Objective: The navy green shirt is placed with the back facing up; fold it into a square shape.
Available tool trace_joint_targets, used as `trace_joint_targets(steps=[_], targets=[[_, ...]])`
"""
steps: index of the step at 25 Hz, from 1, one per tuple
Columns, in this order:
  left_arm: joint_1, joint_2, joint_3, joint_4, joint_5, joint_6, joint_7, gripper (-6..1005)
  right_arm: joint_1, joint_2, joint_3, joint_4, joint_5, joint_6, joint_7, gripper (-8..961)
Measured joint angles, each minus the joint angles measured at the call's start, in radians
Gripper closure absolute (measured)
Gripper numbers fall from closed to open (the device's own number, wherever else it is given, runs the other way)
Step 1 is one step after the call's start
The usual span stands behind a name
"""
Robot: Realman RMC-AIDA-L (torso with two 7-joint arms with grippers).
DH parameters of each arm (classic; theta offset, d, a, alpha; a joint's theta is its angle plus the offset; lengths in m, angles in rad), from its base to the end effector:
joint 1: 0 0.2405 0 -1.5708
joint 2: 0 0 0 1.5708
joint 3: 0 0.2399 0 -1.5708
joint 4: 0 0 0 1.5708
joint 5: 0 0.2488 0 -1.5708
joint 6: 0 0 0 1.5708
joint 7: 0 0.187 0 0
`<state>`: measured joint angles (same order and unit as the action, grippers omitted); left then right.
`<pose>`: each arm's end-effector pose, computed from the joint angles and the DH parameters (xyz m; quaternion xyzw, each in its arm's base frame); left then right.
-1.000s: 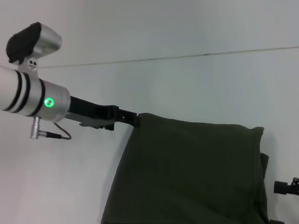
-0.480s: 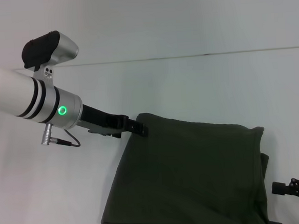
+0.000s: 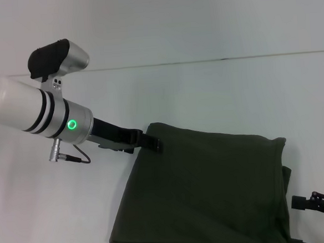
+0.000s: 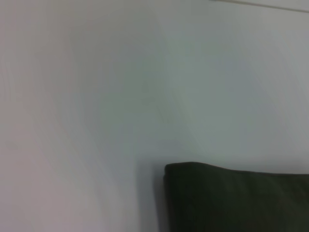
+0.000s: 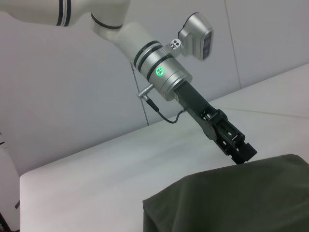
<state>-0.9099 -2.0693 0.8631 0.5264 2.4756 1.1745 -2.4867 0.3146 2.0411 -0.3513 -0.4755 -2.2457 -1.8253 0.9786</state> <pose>-0.2192 0.4493 -0.0855 -0.8276 -0.5440 -0.0099 0.1383 0.3348 0.2455 -0.0231 -0.9269 0.2047 0.2877 0.1270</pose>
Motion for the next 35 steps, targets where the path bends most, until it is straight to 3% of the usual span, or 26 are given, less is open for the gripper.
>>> trace_joint_targets(steps=[10,24,30,35], targets=[[-0.003,-0.027,0.001,0.0,-0.008,-0.017,0.019,216,0.009,0.001,-0.009,0.0,0.0,-0.001,0.003,6],[0.0,-0.04,0.001,0.012,-0.005,-0.028,0.077,262,0.013,-0.001,-0.012,0.0,0.0,-0.003,0.023,6],[0.001,-0.042,0.0,0.012,-0.012,-0.036,0.104,470,0.016,0.0,-0.012,0.0,0.0,0.0,0.023,6],[0.002,-0.042,-0.003,0.012,-0.014,-0.037,0.105,711,0.02,-0.001,-0.008,0.0,0.001,-0.003,0.025,7]])
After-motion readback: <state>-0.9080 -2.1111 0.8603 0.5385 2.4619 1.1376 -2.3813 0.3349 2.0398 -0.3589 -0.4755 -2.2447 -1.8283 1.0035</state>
